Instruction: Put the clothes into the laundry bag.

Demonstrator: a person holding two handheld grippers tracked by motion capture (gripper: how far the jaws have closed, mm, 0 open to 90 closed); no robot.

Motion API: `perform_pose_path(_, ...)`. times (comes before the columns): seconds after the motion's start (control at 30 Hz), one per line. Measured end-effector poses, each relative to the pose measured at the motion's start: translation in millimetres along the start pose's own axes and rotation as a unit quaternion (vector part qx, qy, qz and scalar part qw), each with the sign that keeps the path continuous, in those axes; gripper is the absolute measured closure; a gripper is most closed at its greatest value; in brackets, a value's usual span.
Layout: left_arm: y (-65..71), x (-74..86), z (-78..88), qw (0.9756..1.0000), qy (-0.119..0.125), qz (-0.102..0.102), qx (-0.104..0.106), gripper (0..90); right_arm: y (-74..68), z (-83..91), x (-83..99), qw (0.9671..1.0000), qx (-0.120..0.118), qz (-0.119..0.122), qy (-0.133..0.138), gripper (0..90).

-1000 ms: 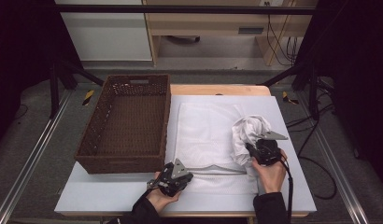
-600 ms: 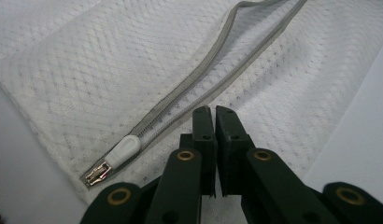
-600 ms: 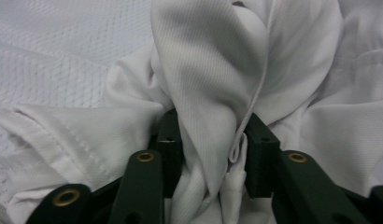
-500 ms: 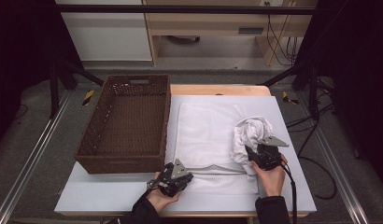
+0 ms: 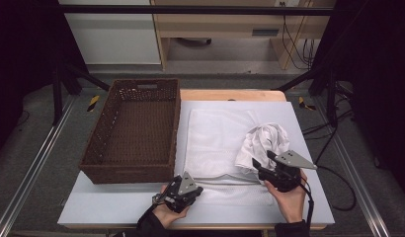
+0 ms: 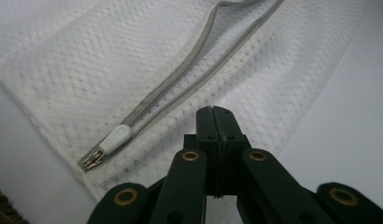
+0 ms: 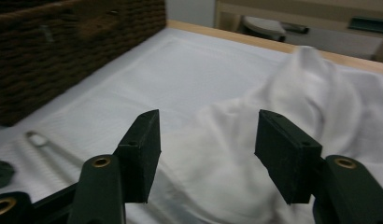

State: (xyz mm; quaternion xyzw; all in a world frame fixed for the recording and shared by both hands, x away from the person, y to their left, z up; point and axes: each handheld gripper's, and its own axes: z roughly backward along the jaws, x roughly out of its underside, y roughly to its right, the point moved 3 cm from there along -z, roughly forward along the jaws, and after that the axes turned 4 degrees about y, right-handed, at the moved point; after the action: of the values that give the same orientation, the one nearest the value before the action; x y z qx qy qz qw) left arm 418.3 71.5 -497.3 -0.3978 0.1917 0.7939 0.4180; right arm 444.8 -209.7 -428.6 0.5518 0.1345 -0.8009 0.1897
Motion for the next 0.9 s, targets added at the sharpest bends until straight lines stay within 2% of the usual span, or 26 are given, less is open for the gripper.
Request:
perform_pose_path(0.07, 0.0, 1.1, -1.1, 1.0, -0.003, -0.003, -0.002, 90.0, -14.8, -3.2, -1.3, 0.9996, -0.028, 0.008, -0.001, 44.0)
perform_pose_path(0.17, -1.0, 2.4, -2.3, 1.0, -0.005, -0.001, -0.003, 90.0, -35.1, -12.1, 3.4, 0.9978, -0.062, 0.018, -0.016, 47.6)
perform_pose_path(0.3, -1.4, 4.1, -3.3, 1.0, -0.006, 0.001, -0.003, 90.0, -53.1, -29.8, 16.7, 0.9948, -0.088, 0.022, -0.047, 53.6)
perform_pose_path(0.47, -1.9, 4.0, -3.3, 1.0, -0.008, 0.004, -0.002, 89.9, -64.7, -43.6, 33.0, 0.9904, -0.107, 0.034, -0.081, 58.7)
perform_pose_path(0.6, -1.6, 3.9, -3.5, 0.9999, -0.009, 0.005, -0.002, 89.8, -64.6, -50.8, 43.6, 0.9893, -0.095, 0.051, -0.099, 60.6)
perform_pose_path(0.7, -2.0, 3.7, -3.5, 0.9999, -0.01, 0.005, -0.001, 89.8, -59.1, -56.6, 52.2, 0.9889, -0.067, 0.063, -0.117, 62.2)
perform_pose_path(0.8, -2.0, 3.4, -3.6, 0.9999, -0.011, 0.005, -0.001, 89.7, -53.4, -61.3, 57.2, 0.9885, -0.051, 0.069, -0.125, 64.9)
perform_pose_path(0.83, -2.1, 3.4, -3.7, 0.9999, -0.011, 0.005, -0.001, 89.8, -52.3, -62.5, 58.5, 0.9877, -0.05, 0.074, -0.129, 66.4)
perform_pose_path(0.9, -2.2, 3.2, -3.8, 0.9999, -0.011, 0.006, 0.0, 89.7, -52.9, -64.4, 59.0, 0.9874, -0.062, 0.068, -0.129, 74.9)
